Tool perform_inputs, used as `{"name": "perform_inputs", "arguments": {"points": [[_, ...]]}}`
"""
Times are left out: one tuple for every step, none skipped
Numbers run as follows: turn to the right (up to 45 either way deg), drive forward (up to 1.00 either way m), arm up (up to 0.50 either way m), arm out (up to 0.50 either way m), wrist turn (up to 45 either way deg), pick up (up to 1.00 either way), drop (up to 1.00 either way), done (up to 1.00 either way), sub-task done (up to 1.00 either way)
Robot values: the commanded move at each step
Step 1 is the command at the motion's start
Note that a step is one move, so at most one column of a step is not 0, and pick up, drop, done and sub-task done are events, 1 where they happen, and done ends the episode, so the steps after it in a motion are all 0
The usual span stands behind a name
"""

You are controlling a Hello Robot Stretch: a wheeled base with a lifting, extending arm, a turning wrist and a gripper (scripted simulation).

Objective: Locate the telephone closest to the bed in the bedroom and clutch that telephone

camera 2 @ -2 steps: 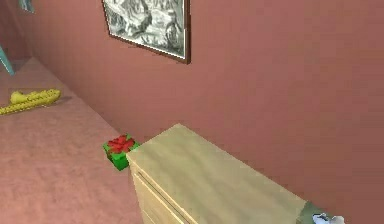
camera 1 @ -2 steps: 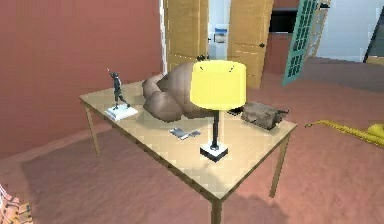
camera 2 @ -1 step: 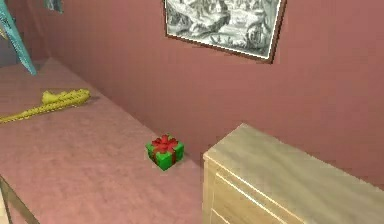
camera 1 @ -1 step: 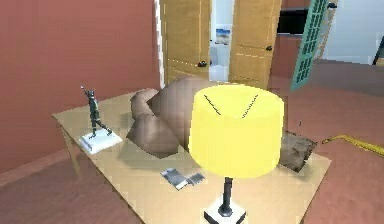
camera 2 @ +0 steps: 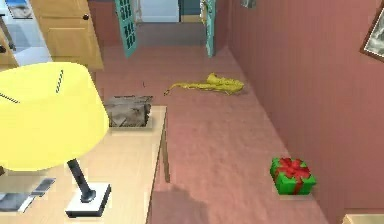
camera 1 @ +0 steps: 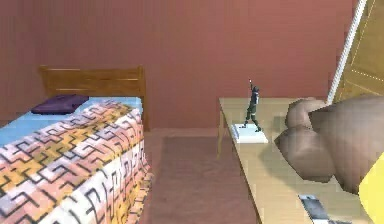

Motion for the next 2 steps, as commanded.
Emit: {"name": "perform_inputs", "arguments": {"points": [[-42.0,0.0,0.0,0.0,0.0,0.0,0.0,0.0,0.0],[0.0,0.0,0.5,0.0,0.0,0.0,0.0,0.0,0.0]]}}
